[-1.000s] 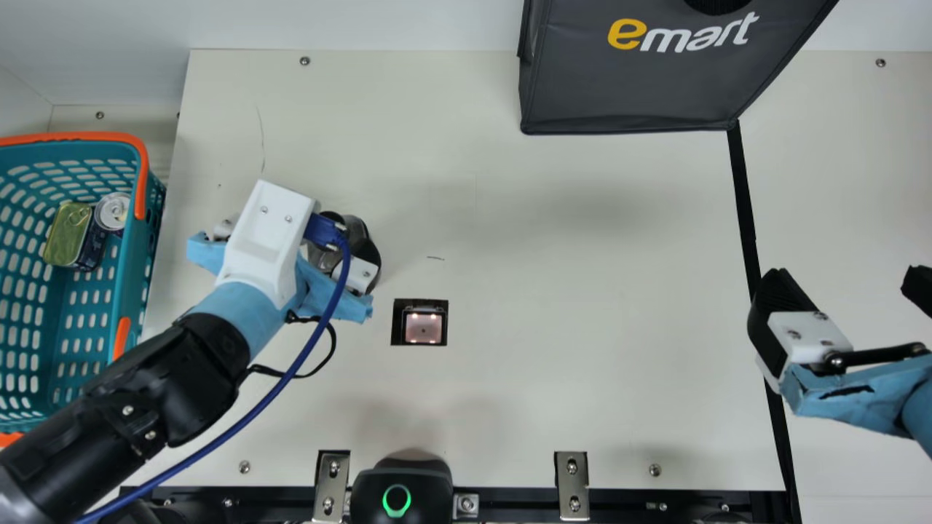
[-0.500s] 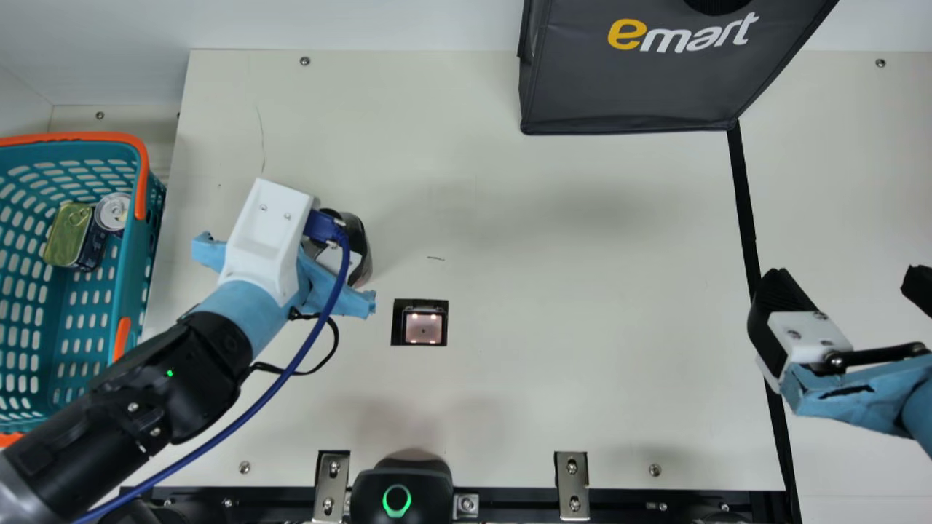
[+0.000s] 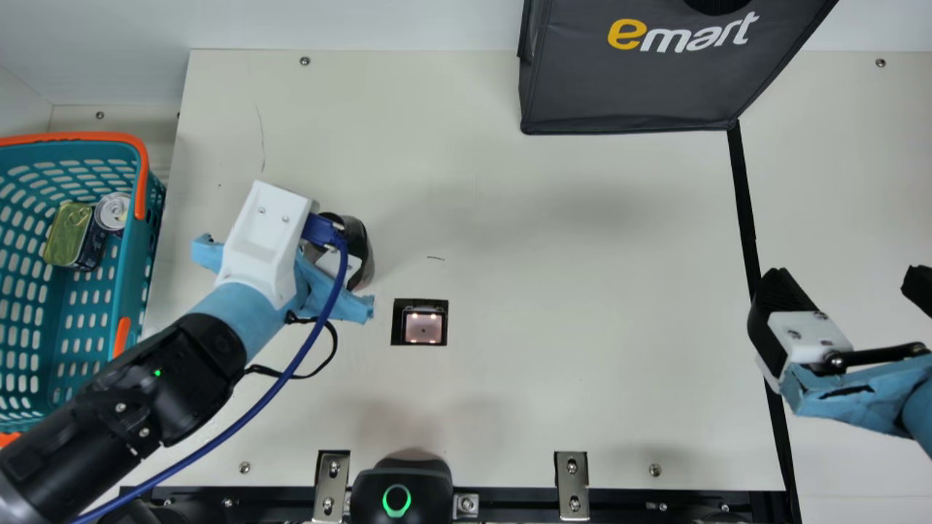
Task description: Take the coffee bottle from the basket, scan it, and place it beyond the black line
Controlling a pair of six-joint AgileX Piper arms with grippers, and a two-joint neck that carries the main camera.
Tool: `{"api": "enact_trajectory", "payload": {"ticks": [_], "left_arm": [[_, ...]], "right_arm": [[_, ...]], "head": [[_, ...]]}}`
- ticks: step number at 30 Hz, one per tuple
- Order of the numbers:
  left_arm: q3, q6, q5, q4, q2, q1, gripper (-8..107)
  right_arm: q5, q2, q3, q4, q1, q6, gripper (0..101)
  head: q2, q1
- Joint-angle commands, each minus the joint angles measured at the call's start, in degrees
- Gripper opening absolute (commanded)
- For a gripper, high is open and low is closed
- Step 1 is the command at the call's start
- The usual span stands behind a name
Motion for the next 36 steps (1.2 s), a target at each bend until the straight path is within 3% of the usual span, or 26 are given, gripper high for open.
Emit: {"api": "enact_trajectory", "payload": {"ticks": [1,18,36], "left_arm": [[-0.24,3.02,-0.77,-1.80,-0.39,0.17,10],[-2.11,32.64,-4.33,-22.28,-2.36,4.14,10],[-5.33,66.83,1.14,-49.42,-3.87,12.94,10]], "right_arm": [[0.00,0.00,0.00,0.00,0.00,0.00,91],[0.00,0.00,0.00,0.00,0.00,0.00,91],[0.00,0.00,0.00,0.04,0.00,0.00,91]], "head": [[0.00,-1.57],[0.00,-1.57],[0.00,-1.57]]}}
